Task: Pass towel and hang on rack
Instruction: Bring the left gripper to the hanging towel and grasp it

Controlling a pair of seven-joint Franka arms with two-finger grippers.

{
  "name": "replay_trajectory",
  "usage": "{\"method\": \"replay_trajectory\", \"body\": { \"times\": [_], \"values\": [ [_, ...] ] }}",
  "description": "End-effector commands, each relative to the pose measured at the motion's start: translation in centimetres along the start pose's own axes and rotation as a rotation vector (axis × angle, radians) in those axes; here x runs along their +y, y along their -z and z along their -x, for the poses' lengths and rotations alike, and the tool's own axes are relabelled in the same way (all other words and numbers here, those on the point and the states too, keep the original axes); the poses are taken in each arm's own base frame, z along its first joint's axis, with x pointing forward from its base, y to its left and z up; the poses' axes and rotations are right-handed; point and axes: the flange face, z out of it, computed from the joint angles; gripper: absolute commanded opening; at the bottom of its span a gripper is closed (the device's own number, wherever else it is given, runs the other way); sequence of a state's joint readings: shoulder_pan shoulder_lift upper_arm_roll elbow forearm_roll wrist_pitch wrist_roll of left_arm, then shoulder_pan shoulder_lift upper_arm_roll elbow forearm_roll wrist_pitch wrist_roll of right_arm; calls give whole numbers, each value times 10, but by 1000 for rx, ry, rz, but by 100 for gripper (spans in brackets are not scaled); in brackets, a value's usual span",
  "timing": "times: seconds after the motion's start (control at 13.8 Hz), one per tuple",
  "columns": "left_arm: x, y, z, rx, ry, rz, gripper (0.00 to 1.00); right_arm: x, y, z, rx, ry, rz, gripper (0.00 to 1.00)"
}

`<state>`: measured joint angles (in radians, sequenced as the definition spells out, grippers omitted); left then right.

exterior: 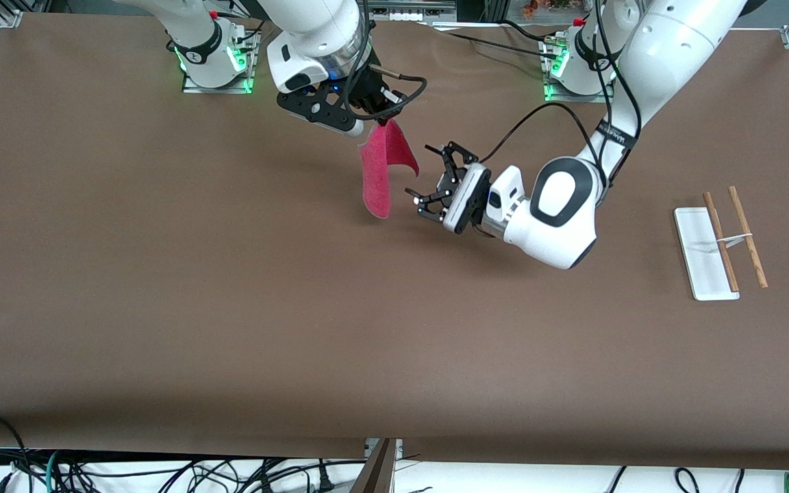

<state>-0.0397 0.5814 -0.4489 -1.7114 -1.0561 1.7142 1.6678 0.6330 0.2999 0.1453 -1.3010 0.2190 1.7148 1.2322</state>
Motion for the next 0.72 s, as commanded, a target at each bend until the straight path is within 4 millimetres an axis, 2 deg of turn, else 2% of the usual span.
{"method": "replay_trajectory", "body": {
  "times": [0.0,0.07,0.14,0.29,0.36,0.65],
  "values": [
    [42,-8,-12,-28,-33,-37,95,-4,8,-3,-29,-25,-27,0],
    [44,-10,-18,-32,-69,-45,89,-4,8,-4,-34,-29,-29,0],
    [41,-13,-15,-42,-128,-70,74,-3,10,-5,-41,-34,-36,0],
    [37,-19,-10,-22,-192,-77,20,-1,12,-12,-46,-46,-39,0],
    [36,-20,-7,-18,-190,-77,0,-1,12,-12,-53,-49,-43,0],
    [35,-20,-7,-15,-188,-80,0,-1,13,-13,-59,-52,-44,0]
  ]
}}
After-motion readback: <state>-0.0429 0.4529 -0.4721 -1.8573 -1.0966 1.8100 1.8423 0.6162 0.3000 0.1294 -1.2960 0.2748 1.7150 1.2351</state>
